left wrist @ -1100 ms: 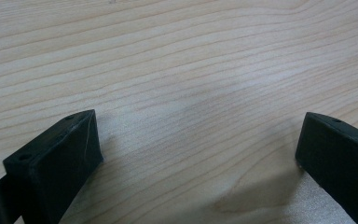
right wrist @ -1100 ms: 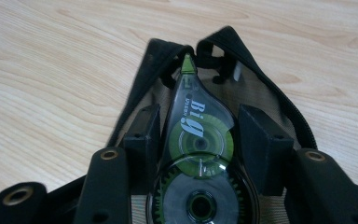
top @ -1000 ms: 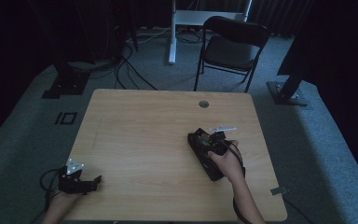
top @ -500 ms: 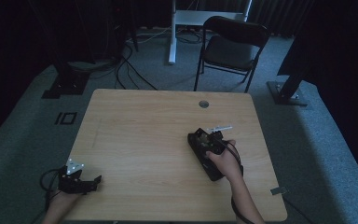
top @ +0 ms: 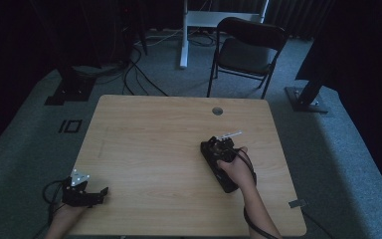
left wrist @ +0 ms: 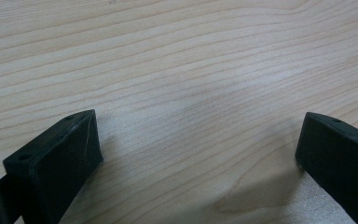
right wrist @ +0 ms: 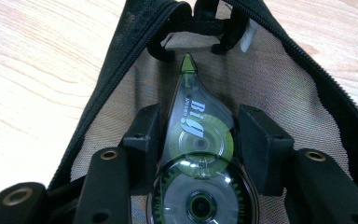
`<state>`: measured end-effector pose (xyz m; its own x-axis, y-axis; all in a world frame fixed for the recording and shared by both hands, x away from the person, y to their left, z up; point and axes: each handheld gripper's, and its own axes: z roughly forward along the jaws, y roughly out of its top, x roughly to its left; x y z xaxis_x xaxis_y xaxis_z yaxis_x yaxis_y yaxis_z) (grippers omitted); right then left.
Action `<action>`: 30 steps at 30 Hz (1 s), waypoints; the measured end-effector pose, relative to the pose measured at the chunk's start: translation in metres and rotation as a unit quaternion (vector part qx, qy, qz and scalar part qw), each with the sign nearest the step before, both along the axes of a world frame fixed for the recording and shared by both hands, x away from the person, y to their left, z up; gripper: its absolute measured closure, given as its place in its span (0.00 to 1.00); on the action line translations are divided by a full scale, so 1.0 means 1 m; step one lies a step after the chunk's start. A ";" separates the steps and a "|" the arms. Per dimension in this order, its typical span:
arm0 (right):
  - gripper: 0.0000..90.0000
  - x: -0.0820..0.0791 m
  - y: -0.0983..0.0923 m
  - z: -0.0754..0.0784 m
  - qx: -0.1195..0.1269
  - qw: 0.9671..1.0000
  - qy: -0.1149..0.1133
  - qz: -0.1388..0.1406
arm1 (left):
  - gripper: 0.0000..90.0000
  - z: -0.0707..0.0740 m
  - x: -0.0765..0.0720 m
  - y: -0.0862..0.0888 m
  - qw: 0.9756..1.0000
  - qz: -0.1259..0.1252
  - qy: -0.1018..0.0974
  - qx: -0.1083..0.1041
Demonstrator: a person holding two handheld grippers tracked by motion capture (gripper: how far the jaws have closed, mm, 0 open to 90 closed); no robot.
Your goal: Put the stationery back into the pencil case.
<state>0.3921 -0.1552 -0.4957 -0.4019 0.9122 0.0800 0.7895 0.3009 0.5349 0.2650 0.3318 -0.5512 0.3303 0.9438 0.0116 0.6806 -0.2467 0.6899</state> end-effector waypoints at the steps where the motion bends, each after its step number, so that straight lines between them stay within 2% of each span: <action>1: 0.56 0.001 0.000 0.000 0.000 1.000 0.001 -0.002 | 0.00 0.000 0.000 0.000 1.000 0.000 0.000 0.000; 9: 0.55 0.003 -0.001 -0.003 -0.003 1.000 0.016 -0.007 | 0.00 0.000 0.000 0.000 1.000 0.000 0.000 0.000; 18: 0.54 0.005 -0.002 -0.003 -0.001 1.000 0.021 -0.010 | 0.00 0.000 0.000 0.000 1.000 0.000 0.000 0.000; 30: 0.48 -0.001 -0.009 0.005 0.030 1.000 0.004 -0.006 | 0.00 0.000 0.000 0.000 1.000 0.000 0.000 0.000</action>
